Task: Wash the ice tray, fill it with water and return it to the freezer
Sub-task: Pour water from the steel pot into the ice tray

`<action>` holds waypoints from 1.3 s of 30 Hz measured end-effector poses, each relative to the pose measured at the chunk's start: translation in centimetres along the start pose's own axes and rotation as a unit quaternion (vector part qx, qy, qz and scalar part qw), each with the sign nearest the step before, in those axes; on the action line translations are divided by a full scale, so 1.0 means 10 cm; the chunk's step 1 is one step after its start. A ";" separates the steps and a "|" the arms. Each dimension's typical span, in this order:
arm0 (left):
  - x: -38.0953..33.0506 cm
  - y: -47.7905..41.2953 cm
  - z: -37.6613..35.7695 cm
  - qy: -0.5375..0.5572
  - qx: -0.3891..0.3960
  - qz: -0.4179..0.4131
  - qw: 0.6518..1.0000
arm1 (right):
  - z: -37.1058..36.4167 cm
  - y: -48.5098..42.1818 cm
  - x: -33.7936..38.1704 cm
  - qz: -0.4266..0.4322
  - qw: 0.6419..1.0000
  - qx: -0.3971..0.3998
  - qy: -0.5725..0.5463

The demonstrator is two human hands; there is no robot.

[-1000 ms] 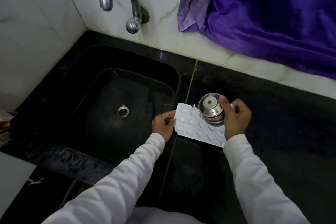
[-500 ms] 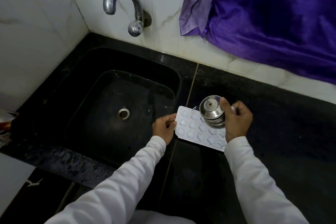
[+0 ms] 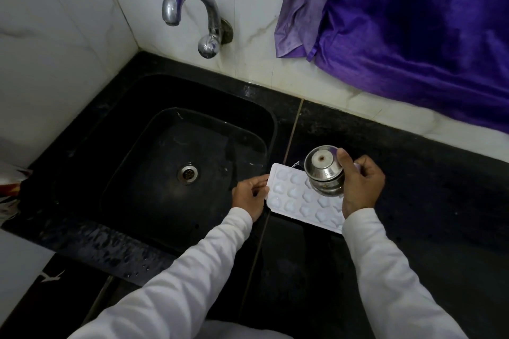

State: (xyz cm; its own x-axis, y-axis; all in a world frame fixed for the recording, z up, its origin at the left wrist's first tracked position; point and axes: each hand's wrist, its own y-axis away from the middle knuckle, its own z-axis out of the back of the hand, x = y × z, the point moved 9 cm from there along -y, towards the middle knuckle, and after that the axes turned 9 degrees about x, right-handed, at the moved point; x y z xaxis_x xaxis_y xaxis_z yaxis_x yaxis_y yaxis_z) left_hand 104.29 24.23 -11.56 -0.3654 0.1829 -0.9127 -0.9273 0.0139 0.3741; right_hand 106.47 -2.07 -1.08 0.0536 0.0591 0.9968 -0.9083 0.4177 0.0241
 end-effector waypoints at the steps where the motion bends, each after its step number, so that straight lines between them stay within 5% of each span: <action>1: 0.00 0.00 0.00 -0.002 0.002 0.000 1.000 | 0.01 0.00 -0.01 -0.006 1.000 -0.003 -0.021; 7: 0.00 0.00 -0.01 -0.008 0.008 0.002 1.000 | 0.07 0.00 -0.11 -0.033 0.996 -0.018 -0.084; 39: -0.02 0.01 0.02 -0.033 0.007 0.002 0.999 | 0.40 0.05 0.00 0.008 0.999 -0.029 0.045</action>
State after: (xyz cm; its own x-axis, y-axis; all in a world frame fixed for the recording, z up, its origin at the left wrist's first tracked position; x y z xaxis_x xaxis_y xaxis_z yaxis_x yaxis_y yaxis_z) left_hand 104.32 24.40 -11.29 -0.3619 0.2482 -0.8986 -0.9248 0.0260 0.3796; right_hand 104.35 -5.47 -0.72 0.0779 0.1462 0.9862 -0.8839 0.4676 0.0005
